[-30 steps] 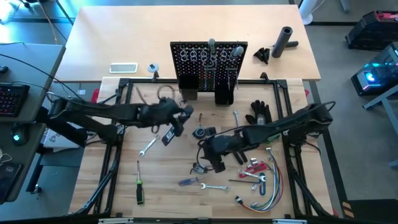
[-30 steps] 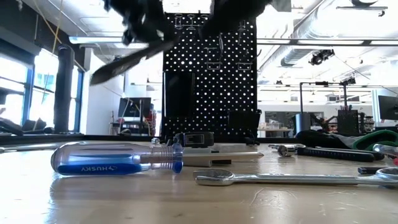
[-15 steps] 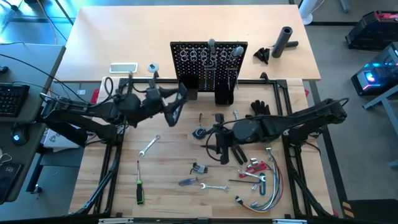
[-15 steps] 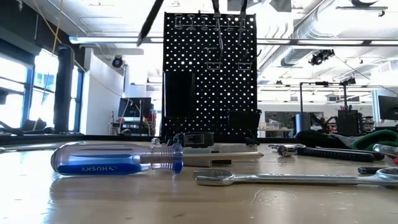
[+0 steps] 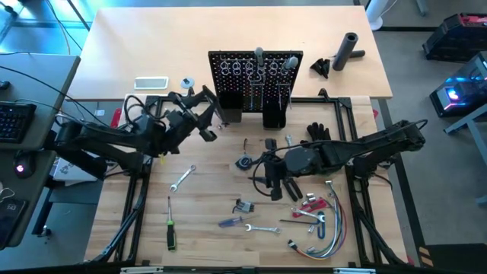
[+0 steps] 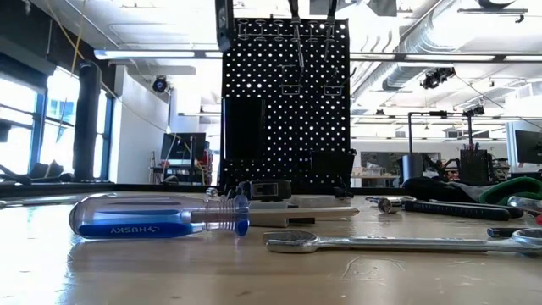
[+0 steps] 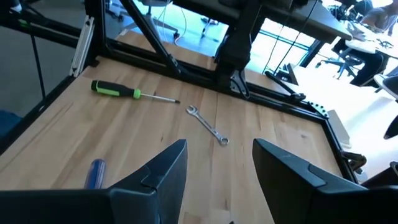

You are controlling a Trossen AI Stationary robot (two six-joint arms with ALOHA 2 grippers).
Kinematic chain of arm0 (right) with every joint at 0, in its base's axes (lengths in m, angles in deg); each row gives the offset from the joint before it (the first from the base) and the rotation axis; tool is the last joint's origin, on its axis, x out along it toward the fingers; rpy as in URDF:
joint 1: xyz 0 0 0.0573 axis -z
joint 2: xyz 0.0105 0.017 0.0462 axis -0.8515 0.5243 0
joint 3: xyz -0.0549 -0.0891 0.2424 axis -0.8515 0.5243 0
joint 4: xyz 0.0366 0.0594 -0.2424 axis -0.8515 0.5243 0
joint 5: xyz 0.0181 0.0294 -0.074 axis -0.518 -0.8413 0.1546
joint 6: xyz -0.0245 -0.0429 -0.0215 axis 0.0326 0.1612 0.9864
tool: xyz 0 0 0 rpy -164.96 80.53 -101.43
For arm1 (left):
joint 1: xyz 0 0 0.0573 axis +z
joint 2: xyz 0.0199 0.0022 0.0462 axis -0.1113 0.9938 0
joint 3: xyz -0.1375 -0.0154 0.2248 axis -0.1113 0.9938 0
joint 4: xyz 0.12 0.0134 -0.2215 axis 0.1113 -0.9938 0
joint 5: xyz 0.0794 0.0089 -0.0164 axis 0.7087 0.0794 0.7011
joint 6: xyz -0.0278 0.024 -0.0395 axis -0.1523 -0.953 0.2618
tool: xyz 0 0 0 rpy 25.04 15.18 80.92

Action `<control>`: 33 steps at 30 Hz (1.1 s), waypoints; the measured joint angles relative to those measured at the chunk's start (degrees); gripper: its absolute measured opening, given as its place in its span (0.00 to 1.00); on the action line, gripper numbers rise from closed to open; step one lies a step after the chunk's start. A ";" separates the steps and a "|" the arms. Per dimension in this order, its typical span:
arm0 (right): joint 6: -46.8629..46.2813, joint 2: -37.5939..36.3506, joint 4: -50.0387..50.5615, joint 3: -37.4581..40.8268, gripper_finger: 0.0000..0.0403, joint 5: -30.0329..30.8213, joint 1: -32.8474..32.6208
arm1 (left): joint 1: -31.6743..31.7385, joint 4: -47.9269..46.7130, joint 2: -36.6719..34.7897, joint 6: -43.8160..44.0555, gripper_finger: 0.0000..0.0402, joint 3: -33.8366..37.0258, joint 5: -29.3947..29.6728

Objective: Hang tools onto peg board
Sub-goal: Put the black spirit level on the left black bin on the peg board

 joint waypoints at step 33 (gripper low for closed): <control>-1.30 0.02 5.88 0.00 0.45 1.51 0.04 | 16.78 25.85 17.42 4.92 0.41 3.34 -4.37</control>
